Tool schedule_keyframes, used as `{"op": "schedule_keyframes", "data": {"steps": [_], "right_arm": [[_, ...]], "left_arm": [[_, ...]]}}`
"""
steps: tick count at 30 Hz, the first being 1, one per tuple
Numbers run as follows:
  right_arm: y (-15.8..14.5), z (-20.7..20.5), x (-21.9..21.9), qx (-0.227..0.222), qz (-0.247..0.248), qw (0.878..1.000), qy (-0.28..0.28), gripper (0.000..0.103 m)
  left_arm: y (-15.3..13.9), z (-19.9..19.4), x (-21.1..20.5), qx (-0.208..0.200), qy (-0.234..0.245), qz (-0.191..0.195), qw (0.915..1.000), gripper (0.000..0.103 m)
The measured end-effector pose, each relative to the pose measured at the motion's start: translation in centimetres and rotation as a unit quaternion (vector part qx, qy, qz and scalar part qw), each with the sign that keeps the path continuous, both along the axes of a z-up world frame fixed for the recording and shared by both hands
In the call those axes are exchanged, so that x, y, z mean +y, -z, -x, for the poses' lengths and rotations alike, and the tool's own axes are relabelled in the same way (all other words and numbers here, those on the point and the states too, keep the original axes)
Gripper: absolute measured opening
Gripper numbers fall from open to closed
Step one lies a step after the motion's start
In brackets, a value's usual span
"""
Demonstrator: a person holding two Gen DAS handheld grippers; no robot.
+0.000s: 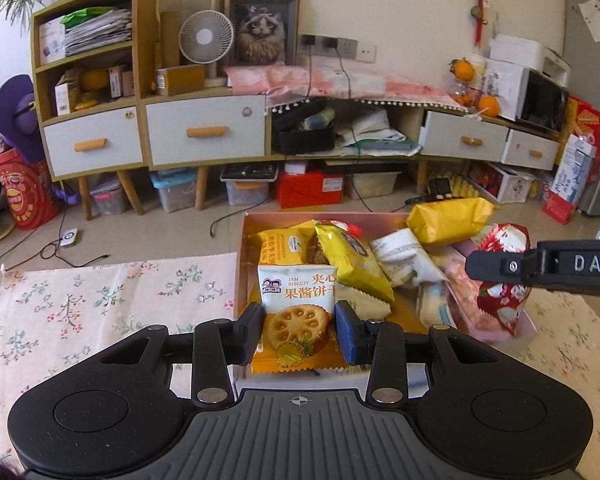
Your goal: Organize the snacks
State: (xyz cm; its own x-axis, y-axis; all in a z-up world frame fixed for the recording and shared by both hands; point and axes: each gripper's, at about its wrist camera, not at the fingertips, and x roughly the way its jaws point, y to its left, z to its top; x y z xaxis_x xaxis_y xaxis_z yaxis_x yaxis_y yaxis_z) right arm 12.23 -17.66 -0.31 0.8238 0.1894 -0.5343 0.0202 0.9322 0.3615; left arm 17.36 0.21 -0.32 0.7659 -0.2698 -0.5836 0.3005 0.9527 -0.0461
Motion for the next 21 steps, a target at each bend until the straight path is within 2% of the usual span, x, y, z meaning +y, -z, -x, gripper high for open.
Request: {"op": "schedule_keyframes", "data": {"steps": [3, 6, 8, 13, 16, 18, 20, 21], "right_arm": [[0.4, -0.8, 0.0, 0.007, -0.005, 1.0, -0.006, 0.026], [0.7, -1.3, 0.3, 0.012, -0.002, 1.0, -0.007, 0.026], [1.0, -1.5, 0.3, 0.016, -0.002, 1.0, -0.007, 0.026], [1.3, -1.8, 0.2, 0.023, -0.004, 1.0, -0.001, 0.027], [1.3, -1.7, 0.1, 0.026, -0.003, 1.0, 0.003, 0.031], [1.2, -1.5, 0.1, 0.025, -0.003, 1.0, 0.003, 0.038], [0.9, -1.3, 0.2, 0.022, -0.001, 1.0, 0.003, 0.048], [0.8, -1.3, 0.2, 0.019, 0.001, 1.0, 0.004, 0.054]], "left_arm": [[0.3, -1.1, -0.2, -0.003, -0.017, -0.008, 0.9998, 0.037], [0.3, -1.9, -0.1, -0.002, -0.022, 0.005, 0.9997, 0.037], [0.4, -2.2, -0.3, -0.003, -0.017, 0.012, 0.9998, 0.037], [1.1, -2.5, -1.2, 0.004, 0.0, 0.003, 1.0, 0.037], [1.4, -2.5, -1.4, 0.008, 0.006, 0.008, 0.9999, 0.041], [1.4, -2.4, -1.4, 0.006, 0.008, 0.01, 0.9999, 0.042], [1.3, -2.1, -1.4, 0.001, 0.011, 0.011, 0.9999, 0.052], [1.1, -2.0, -1.3, 0.0, 0.014, 0.013, 0.9998, 0.054]]}}
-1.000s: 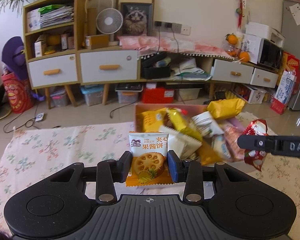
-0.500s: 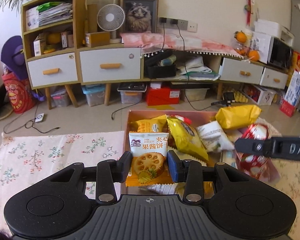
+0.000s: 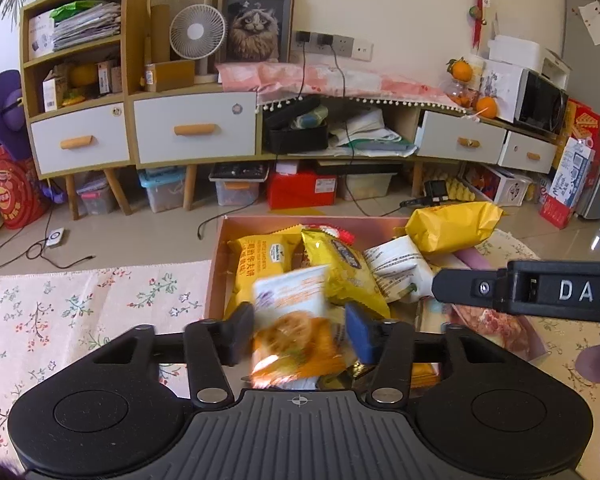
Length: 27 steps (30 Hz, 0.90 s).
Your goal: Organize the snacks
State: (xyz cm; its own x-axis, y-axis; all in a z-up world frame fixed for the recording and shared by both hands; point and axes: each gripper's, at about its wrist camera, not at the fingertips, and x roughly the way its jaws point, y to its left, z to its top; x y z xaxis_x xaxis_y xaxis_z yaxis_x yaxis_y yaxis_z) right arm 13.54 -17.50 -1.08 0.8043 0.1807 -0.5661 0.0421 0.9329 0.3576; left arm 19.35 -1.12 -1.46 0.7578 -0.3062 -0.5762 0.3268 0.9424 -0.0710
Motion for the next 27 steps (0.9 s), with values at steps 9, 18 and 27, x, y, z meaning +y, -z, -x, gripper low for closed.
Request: {"op": "schedule_keyframes", "data": {"steps": [9, 18, 27], "right_arm": [[-1.5, 1.1, -0.6, -0.008, 0.004, 1.0, 0.015, 0.079], [-1.9, 3.7, -1.5, 0.015, 0.056, 0.997, 0.042, 0.089], [-2.3, 7.5, -1.4, 0.048, 0.098, 0.993, 0.04, 0.095]], "left_arm": [[-1.7, 1.7, 0.7, -0.001, 0.001, 0.0, 1.0, 0.079], [-3.2, 5.9, 1.9, 0.018, -0.02, -0.007, 0.9996, 0.091], [-3.7, 10.6, 3.4, 0.063, -0.063, -0.006, 0.996, 0.095]]}}
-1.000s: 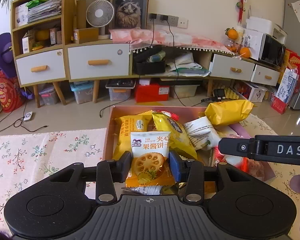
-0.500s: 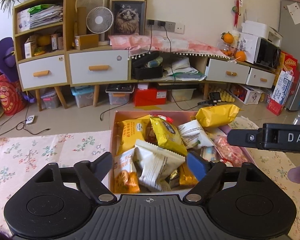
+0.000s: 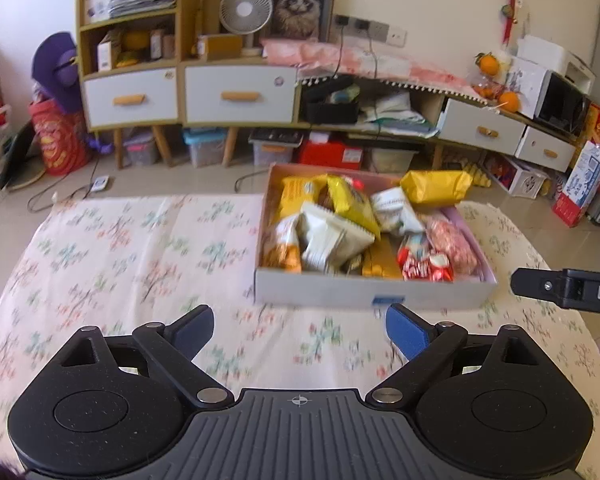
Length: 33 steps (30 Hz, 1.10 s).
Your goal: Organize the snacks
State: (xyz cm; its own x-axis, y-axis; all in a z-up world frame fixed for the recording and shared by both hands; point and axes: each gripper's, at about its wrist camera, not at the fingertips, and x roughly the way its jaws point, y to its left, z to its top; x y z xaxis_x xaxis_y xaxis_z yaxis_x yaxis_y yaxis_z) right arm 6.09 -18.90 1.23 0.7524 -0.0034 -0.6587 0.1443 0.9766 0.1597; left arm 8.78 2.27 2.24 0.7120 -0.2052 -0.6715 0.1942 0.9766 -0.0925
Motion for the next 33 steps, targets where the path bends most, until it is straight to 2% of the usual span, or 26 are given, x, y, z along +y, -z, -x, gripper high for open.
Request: {"op": "schedule_keyframes", "data": {"steps": [6, 14, 21, 26, 33], "right_arm": [[-0.5, 2.5, 1.0, 0.02, 0.023, 1.0, -0.007, 0.1], [-0.5, 5.1, 2.3, 0.025, 0.032, 0.999, -0.025, 0.103], [0.5, 5.8, 3.5, 0.038, 0.049, 0.997, -0.039, 0.103], [1.0, 5.8, 4.9, 0.032, 0.09, 0.994, -0.056, 0.103], [1.2, 5.3, 4.8, 0.037, 0.078, 0.995, -0.045, 0.103]], "left_arm": [[-1.1, 3.7, -0.2, 0.012, -0.009, -0.044, 0.9989, 0.098], [-1.3, 7.0, 0.2, 0.031, -0.023, -0.052, 0.9979, 0.102], [-0.7, 7.1, 0.2, 0.069, -0.044, -0.039, 0.9959, 0.103], [-0.6, 7.1, 0.5, 0.064, -0.059, -0.036, 0.9956, 0.103], [-0.4, 7.2, 0.9, 0.058, -0.067, -0.044, 0.9952, 0.103]]}}
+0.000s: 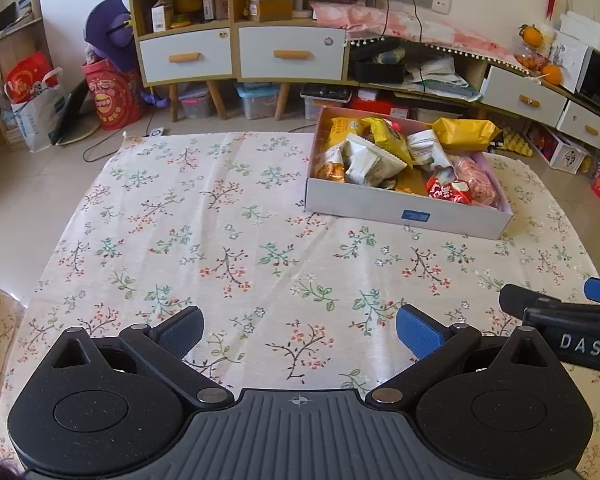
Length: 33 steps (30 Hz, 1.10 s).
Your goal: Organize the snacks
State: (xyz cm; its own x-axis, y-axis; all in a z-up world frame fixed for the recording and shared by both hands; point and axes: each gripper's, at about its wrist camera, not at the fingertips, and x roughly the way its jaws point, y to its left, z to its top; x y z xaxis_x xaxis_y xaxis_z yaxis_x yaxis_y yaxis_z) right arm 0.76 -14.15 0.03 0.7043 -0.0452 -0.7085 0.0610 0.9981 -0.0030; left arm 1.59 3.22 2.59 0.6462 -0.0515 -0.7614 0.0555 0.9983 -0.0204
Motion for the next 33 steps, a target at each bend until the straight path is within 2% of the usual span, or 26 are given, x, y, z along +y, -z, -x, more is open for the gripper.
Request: {"op": "schedule_keyframes", "data": {"steps": [13, 33], "right_arm": [[0.0, 0.5, 0.9, -0.009, 0.019, 1.0, -0.012, 0.103], [0.1, 0.4, 1.1, -0.002, 0.018, 1.0, -0.016, 0.103]], "left_arm": [[0.1, 0.2, -0.1, 0.002, 0.006, -0.005, 1.0, 0.103], [0.3, 0.2, -0.3, 0.003, 0.005, -0.011, 0.9999, 0.103]]}}
